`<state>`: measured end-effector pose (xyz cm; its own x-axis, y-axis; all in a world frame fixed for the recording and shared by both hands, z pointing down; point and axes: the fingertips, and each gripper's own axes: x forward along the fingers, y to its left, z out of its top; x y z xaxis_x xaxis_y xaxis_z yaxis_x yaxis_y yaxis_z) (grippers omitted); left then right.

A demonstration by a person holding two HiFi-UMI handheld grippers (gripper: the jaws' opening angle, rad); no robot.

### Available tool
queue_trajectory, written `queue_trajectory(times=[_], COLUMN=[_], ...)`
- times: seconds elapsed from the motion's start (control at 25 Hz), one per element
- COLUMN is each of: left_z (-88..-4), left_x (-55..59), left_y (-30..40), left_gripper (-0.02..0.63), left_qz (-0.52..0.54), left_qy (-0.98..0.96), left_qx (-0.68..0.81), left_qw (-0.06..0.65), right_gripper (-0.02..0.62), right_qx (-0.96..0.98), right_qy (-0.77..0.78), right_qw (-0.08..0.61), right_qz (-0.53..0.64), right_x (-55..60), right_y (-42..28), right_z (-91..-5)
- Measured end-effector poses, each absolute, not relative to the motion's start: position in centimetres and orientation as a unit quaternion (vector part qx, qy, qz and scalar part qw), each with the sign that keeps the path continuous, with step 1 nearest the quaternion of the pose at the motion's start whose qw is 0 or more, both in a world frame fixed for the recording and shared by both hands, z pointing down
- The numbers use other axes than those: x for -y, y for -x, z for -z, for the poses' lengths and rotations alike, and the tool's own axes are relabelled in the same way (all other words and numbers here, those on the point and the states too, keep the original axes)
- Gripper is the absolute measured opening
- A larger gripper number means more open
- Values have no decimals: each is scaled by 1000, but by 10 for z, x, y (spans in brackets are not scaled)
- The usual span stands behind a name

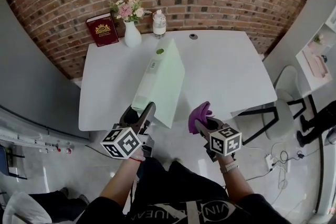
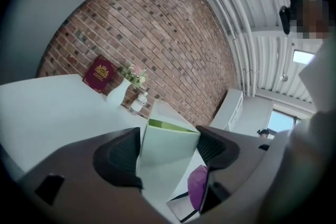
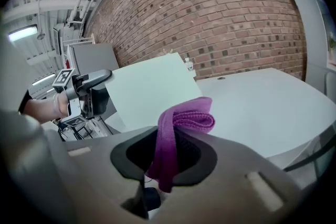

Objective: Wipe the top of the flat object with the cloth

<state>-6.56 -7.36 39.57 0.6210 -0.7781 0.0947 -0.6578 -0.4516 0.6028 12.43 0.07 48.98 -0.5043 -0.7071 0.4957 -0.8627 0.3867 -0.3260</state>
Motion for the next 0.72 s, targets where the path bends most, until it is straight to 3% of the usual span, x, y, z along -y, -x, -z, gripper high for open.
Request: queue_trajectory(times=[0.32,0.72], left_z=[-445,-508], left_x=[53,21], left_y=[101,90], left_gripper=[302,302], left_qz=[124,140], left_qy=[-796,-737], left_qx=[437,408], left_qw=[400,521], right_gripper=[67,67], right_qx=[834,836], right_qy=[-455,-451], right_qw=[145,158], right_qz=[-278,-268], right_x=[7,16], right_y=[-97,-94], right_z=[-494,-495])
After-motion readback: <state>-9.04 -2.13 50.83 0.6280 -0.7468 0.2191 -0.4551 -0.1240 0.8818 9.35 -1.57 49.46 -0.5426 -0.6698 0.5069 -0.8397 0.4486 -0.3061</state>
